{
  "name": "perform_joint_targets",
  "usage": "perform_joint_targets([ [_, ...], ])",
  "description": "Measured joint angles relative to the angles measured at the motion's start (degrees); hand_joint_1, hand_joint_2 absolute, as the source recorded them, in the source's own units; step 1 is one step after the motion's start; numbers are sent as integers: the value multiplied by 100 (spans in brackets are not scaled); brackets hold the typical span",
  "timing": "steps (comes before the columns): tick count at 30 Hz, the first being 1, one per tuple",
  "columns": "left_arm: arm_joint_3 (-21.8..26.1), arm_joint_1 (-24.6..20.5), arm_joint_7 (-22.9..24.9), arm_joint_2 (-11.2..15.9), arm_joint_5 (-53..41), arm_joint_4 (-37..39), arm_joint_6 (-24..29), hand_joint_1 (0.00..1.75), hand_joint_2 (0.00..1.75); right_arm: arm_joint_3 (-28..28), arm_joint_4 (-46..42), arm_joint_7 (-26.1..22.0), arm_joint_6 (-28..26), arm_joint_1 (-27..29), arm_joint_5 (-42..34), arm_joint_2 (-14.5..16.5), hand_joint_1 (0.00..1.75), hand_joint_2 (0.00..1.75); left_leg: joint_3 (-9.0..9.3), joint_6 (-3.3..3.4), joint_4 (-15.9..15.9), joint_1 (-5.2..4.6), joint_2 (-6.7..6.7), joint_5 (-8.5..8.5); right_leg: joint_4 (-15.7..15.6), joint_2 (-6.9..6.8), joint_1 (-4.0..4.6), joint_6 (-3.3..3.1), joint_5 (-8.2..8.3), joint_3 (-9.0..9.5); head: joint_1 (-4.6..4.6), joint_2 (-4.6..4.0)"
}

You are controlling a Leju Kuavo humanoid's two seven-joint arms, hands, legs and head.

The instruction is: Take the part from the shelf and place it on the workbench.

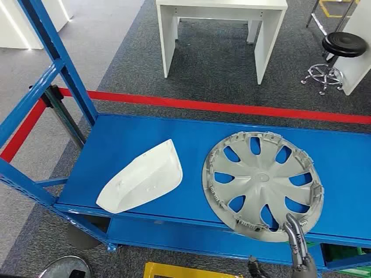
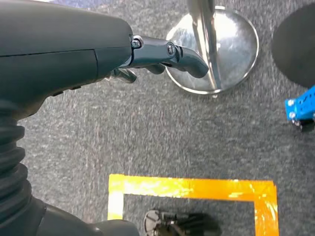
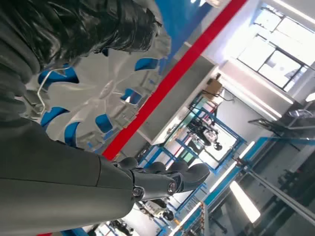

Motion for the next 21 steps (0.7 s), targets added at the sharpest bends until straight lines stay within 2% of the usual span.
perform_joint_targets([
  [4, 0, -9, 22, -2, -91, 0, -106, 0, 175, -32, 57, 43, -3, -146, 258, -1, 0, 175, 0, 0, 0, 0, 1, 0, 0, 2, 0, 0, 0, 1, -1, 0],
  [8, 4, -42, 15, -4, -195, 0, -136, 0, 175, 239, 205, 665, 10, -436, 843, -109, 0, 175, 1, -2, 0, 0, 1, 3, 0, 2, 0, 2, 3, 1, 1, 0],
  [11, 53, -68, 16, -4, -191, 0, -267, 0, 175, 632, 383, 1365, 146, -650, 1205, -385, 0, 175, 1, -2, 0, 0, 1, 4, 0, 2, 0, 3, 6, 2, 1, 0],
  [14, 155, -93, 12, -1, -151, 1, -540, 0, 175, 1087, 647, 2005, 304, -851, 1351, -794, 0, 175, 5, 0, 0, 0, 0, 6, 0, 0, -1, 4, 7, 2, 3, 0],
  [17, 255, -107, 2, 7, -78, 1, -691, 0, 175, 1378, 872, 2255, 347, -1054, 1435, -1081, 0, 175, 7, 3, 1, -1, 1, 7, 0, 1, -2, 5, 8, 2, 4, 0],
  [21, 415, -137, -17, 15, 16, 0, -871, 0, 175, 1721, 1244, 2524, 520, -1428, 1688, -1291, 0, 175, 9, 3, 1, -2, 1, 7, 0, 1, -2, 5, 8, 2, 2, 0],
])
